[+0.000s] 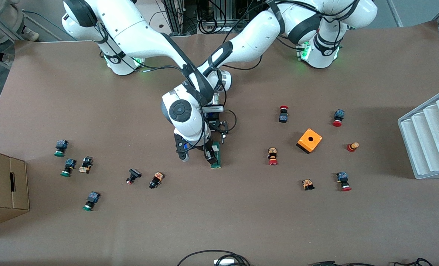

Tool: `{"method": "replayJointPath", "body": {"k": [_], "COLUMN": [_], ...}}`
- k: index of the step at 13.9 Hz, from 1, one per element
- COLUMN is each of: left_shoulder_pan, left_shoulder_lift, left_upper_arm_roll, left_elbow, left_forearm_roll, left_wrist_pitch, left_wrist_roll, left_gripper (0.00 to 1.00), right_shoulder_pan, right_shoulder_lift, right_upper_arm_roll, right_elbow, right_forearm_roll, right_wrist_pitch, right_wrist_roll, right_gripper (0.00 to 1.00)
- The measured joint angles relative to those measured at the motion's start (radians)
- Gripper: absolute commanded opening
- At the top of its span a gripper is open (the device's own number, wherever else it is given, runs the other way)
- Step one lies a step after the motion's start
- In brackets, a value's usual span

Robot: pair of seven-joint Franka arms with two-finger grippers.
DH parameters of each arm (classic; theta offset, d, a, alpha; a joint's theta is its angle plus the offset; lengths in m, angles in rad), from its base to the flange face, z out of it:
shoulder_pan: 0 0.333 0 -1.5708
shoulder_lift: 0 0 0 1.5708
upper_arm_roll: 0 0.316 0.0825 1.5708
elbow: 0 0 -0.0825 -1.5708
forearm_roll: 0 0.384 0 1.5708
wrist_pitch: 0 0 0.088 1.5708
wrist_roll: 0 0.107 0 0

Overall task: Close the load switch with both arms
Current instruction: 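Lower the right gripper onto the white lever of the switch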

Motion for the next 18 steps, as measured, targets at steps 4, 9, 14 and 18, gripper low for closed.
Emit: {"method": "replayJointPath", "body": {"k": [4,9,14,18], "left_shoulder_pan": [0.001,0.002,0.003,0.005], "left_shoulder_lift": [0.006,0.006,0.006,0.007], "left_upper_arm_roll": [0.0,0.0,0.001,0.001], "left_elbow": [0.0,0.0,0.0,-0.002], "left_forearm_roll": [0.004,0.005,0.005,0.004], "left_wrist_pitch": [-0.002,-0.003,-0.003,-0.011], "left_wrist_roll": [-0.001,-0.002,-0.002,-0.002], "left_gripper": [0.94,0.76,0.59,0.54], "right_shoulder_pan": [0.0,0.002,0.006,0.021], "right_shoulder_lift": [0.004,0.015,0.019,0.027], "right_upper_arm_roll": [0.003,0.006,0.007,0.008], "right_elbow": [0.0,0.0,0.0,-0.013], "right_forearm_roll": [0.0,0.0,0.0,0.0], "right_wrist_pitch": [0.0,0.004,0.016,0.037], "right_wrist_roll": [0.0,0.0,0.0,0.0], "right_gripper": [0.77,0.75,0.73,0.67]}}
